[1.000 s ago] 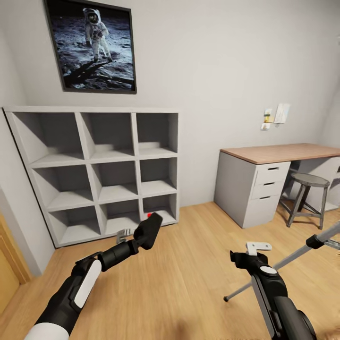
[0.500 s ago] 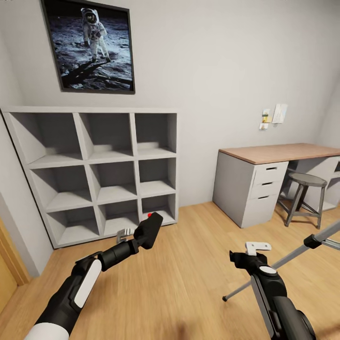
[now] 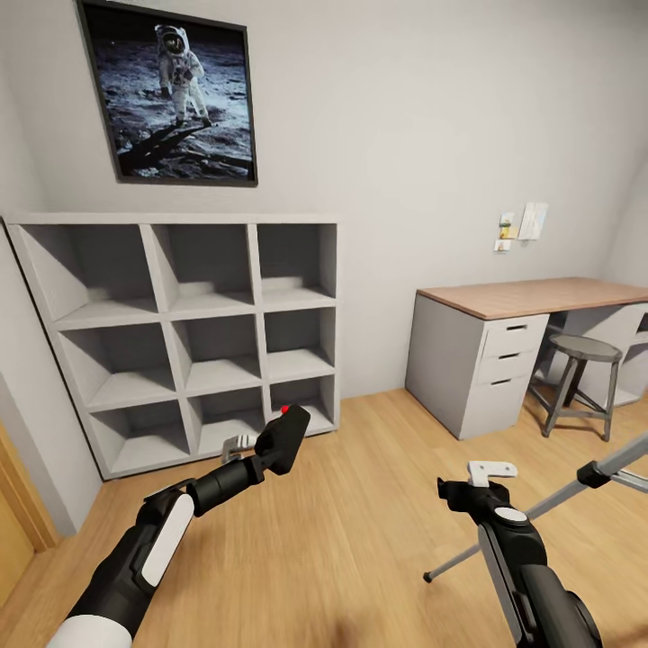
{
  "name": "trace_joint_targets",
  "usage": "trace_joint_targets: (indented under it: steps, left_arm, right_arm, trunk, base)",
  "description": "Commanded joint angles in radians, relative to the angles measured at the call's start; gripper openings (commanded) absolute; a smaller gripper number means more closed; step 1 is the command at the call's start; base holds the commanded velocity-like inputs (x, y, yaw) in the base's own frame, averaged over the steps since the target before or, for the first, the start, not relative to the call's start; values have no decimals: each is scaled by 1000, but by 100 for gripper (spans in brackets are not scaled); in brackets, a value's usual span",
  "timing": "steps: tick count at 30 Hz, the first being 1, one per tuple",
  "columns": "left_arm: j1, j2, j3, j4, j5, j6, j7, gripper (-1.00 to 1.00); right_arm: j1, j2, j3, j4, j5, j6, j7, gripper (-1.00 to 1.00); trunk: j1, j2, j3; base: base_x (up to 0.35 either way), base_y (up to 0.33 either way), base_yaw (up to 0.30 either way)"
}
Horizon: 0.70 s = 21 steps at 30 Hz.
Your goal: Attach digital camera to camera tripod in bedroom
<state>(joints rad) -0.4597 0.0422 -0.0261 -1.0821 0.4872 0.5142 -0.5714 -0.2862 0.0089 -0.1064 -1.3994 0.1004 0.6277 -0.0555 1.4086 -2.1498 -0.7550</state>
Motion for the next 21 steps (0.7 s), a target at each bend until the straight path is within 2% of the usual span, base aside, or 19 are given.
trace_joint_targets:
  steps: [1,21]
  left_arm:
    - [-1,1,-1,0,8,7,1,-100]
    - [-1,1,-1,12,7,6,2,-100]
  right_arm:
    - [-1,1,-1,-1,10,6,3,100]
    - [-1,1,0,-2,10,6,3,100]
  trunk:
    - [-4,7,2]
    - [-81,147,65]
  base:
    - [0,0,0]
    - [0,0,0]
